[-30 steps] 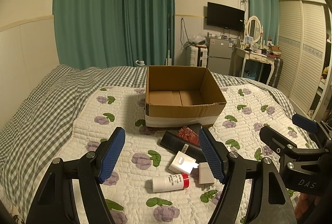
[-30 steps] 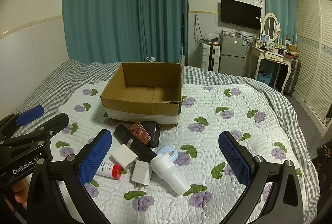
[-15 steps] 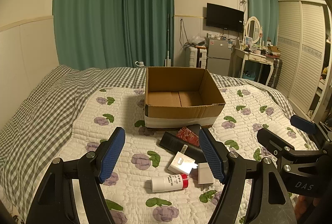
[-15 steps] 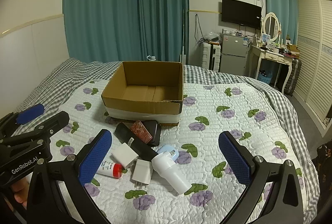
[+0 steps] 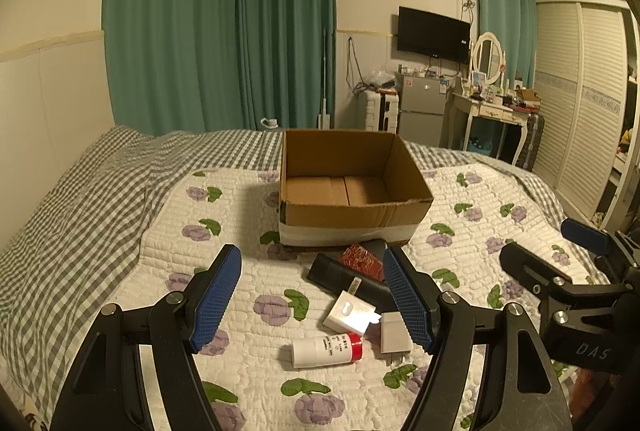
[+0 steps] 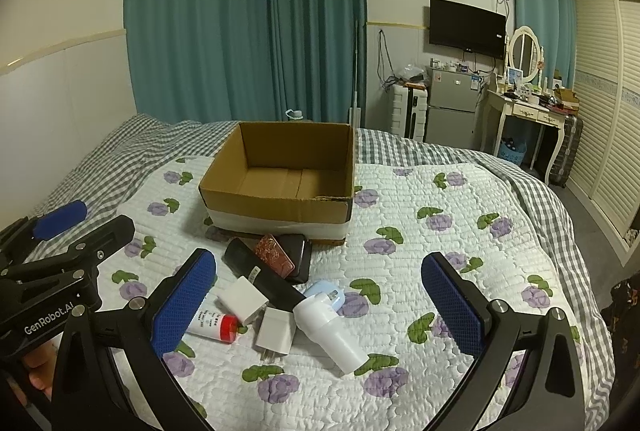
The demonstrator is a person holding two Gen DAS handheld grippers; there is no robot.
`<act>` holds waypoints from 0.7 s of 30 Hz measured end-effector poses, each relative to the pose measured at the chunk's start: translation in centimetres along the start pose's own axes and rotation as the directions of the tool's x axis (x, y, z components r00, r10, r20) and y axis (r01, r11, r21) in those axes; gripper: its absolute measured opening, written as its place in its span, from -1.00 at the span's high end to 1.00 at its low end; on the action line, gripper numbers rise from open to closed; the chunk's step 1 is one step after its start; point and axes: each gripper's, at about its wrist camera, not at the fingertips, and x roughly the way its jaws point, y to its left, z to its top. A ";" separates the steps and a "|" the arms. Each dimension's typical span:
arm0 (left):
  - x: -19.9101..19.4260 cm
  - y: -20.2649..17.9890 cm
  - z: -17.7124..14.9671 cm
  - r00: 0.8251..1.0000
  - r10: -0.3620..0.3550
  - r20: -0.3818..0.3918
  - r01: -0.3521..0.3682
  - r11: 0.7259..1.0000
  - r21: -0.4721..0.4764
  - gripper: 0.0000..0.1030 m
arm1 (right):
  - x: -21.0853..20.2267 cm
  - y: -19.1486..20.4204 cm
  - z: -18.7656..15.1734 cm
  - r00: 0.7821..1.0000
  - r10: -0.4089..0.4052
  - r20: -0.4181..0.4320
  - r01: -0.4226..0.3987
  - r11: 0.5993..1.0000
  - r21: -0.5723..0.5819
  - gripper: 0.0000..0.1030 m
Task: Organize rigid objects
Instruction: 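Grasp the white bottle with the right tool while the left tool grasps a white charger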
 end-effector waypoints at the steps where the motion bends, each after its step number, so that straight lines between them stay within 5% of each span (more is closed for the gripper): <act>1: 0.3 0.0 -0.2 1.000 0.002 -0.008 -0.002 1.000 0.001 -0.48 | 0.2 -0.2 -0.1 1.000 0.001 -0.006 -0.001 1.000 -0.001 -1.00; 7: 4.5 0.2 -2.4 0.987 0.038 -0.156 -0.038 0.999 0.001 -0.48 | 4.1 -1.1 -2.2 0.992 -0.032 -0.126 0.022 0.997 -0.079 -1.00; 13: 8.6 0.2 -5.9 0.950 0.060 -0.307 -0.059 0.998 0.015 -0.48 | 9.8 -1.4 -5.6 0.949 0.010 -0.314 -0.050 0.992 -0.120 -0.85; 21: 10.1 -0.7 -6.8 0.934 0.057 -0.353 -0.044 0.998 0.045 -0.48 | 16.0 -1.5 -8.4 0.873 0.054 -0.484 -0.130 0.984 -0.123 -0.26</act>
